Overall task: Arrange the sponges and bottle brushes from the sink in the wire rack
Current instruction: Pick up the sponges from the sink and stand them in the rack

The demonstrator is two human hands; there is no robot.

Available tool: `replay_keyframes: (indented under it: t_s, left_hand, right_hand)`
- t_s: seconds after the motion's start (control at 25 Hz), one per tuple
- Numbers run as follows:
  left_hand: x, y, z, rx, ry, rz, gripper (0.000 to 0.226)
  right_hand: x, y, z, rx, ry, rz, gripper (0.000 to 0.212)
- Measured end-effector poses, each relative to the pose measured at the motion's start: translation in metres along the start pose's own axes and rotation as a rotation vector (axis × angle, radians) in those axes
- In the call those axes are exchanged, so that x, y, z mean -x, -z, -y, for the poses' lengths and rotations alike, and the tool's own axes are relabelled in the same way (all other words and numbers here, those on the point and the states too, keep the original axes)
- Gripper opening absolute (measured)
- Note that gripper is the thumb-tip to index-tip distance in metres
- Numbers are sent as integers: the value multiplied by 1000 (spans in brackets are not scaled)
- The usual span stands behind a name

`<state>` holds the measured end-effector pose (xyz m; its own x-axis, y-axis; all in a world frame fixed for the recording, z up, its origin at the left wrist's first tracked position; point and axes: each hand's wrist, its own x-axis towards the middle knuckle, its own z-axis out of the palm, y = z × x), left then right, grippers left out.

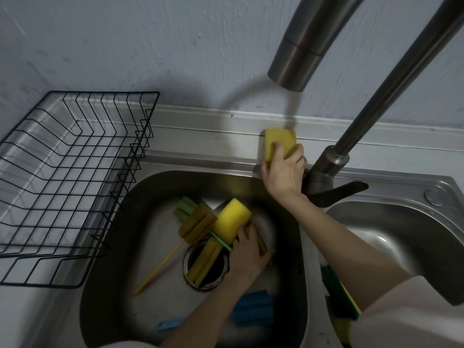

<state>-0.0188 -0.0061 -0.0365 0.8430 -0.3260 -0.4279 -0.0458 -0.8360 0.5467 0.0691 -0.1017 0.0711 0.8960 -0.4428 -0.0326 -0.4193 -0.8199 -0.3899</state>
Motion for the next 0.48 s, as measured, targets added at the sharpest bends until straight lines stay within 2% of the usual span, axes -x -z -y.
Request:
replay_keyframes:
  t_s: [0.2, 0.48]
  left_hand:
    - [8, 6, 1, 302, -36, -68, 44]
    - [26, 36, 4, 603, -27, -174, 34]
  right_hand:
    - [9, 5, -2, -62, 1, 17, 56]
    - [25, 16, 3, -222, -36, 17, 68]
